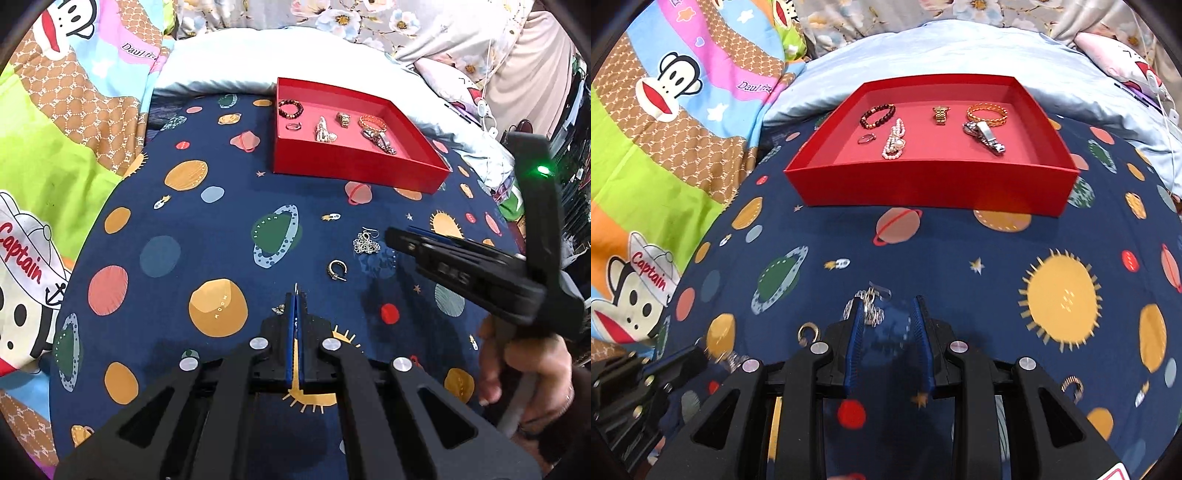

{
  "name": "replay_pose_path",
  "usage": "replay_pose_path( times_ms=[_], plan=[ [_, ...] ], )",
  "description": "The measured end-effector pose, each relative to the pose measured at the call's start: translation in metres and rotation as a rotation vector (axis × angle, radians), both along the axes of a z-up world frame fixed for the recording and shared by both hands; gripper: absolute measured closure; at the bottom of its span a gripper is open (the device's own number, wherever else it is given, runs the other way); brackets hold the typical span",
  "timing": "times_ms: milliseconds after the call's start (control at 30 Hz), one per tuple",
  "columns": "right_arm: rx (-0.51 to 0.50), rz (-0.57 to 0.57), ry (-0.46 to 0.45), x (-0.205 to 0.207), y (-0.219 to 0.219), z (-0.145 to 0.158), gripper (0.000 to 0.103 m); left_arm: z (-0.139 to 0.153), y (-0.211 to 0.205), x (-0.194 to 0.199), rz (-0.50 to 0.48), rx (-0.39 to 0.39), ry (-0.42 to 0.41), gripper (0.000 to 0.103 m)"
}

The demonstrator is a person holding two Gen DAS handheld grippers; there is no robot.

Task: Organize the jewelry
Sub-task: 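Move both open tools back over the silver necklaces and earrings, then grasp a silver necklace with the left tool while the right tool grasps a silver pendant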

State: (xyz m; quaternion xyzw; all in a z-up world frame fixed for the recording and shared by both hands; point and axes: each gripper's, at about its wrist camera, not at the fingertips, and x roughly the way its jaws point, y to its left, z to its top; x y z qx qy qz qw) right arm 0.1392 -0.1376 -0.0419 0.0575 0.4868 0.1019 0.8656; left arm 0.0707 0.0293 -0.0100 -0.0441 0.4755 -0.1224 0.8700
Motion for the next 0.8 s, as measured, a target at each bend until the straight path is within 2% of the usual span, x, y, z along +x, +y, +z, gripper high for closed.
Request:
replay_pose_path(
  times_ms=[233,433,567,800],
  plan=[
    [-0.018,0.019,0.018,0.015,0.009,-0.012,0.078,0.004,0.004,0.001,-0.004,-0.027,0.000,0.103],
    [-0.013,0.036,0.020,0.017,0.014,-0.016,0.097,0.005,0.007,0.004,-0.010,-0.054,0.006,0.103],
    [-0.017,0.037,0.014,0.015,0.015,-0.015,0.102,0.007,0.010,0.004,-0.021,-0.081,0.002,0.103],
    [0.011,0.022,-0.012,0.001,0.004,-0.002,0.102,0.013,0.016,0.004,-0.038,-0.136,-0.002,0.103]
  ],
)
